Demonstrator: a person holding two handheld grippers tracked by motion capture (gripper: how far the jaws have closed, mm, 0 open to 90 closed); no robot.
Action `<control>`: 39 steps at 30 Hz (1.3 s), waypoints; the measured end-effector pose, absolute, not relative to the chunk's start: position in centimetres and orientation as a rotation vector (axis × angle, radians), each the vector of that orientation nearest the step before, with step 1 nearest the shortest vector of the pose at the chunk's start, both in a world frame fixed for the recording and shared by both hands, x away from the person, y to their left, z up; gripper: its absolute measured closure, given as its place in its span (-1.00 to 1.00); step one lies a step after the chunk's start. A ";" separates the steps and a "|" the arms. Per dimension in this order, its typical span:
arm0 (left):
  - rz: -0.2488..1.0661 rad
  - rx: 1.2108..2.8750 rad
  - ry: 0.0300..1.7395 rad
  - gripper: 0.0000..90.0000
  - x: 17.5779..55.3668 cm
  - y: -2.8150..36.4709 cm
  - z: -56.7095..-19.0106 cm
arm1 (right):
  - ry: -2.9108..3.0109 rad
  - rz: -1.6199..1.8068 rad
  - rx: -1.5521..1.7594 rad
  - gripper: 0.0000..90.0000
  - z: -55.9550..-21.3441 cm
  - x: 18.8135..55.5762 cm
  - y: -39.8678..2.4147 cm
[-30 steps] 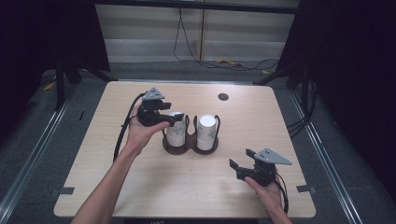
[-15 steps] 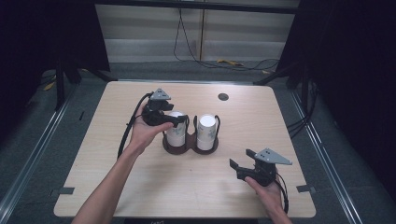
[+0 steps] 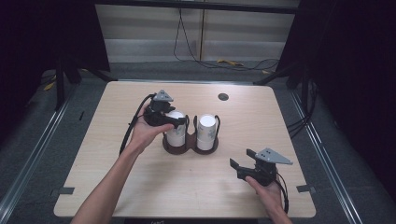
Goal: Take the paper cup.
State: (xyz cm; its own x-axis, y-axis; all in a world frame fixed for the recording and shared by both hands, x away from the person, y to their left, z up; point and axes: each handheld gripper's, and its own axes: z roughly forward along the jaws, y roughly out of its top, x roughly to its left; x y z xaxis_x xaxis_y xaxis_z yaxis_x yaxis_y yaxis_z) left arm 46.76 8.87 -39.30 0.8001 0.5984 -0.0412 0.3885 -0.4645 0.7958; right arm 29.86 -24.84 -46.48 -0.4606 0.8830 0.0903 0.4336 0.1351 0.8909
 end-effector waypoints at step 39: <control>0.303 2.045 0.760 -0.21 46.8 9.3 -38.2 | 1.952 1.283 1.267 -0.50 -46.5 29.8 -24.8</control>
